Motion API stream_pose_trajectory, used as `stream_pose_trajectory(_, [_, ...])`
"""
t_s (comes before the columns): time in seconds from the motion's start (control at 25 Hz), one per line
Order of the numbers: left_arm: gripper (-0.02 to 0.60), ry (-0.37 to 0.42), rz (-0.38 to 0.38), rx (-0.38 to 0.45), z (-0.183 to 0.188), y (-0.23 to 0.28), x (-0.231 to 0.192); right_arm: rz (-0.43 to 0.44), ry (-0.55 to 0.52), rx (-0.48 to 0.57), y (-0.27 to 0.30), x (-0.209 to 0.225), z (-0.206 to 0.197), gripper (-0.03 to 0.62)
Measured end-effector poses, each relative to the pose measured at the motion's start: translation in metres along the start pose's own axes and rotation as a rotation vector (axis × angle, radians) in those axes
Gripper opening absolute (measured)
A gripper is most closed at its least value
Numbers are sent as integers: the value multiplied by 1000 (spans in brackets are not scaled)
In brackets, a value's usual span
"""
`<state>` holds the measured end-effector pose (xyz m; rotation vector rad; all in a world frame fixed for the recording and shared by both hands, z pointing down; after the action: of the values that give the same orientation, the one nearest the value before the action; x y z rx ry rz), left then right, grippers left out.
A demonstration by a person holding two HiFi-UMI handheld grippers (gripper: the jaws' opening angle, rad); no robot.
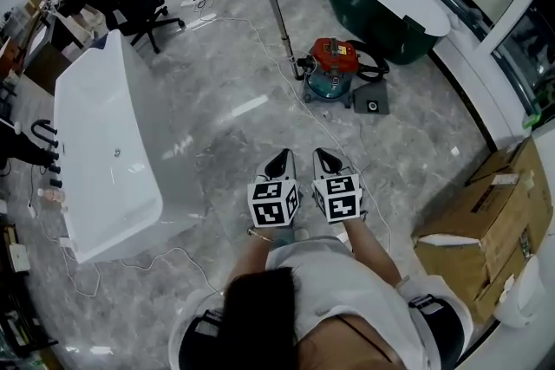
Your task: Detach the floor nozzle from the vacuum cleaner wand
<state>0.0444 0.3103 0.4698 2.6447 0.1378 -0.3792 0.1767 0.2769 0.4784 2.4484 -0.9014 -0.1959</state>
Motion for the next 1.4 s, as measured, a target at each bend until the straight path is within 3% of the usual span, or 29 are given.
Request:
stream_pose_trajectory(0.8, [3,-3,11,15,62,81,-69,21,-51,-19,106,15,69,15])
stream_pose_trajectory(1.4, [3,56,-37,14,112,134,-104,-62,-9,-7,159,36,116,15])
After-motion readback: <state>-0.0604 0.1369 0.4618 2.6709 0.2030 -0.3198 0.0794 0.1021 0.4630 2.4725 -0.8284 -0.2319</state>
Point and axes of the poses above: the fingertips, and each gripper's own axes: y forward along the fingers, x to its right, z out of its top, the point moved 8 cm from there along -y, backward along the fingers, and after that the axes turned 3 degrees about z, right-handed, at the moved point
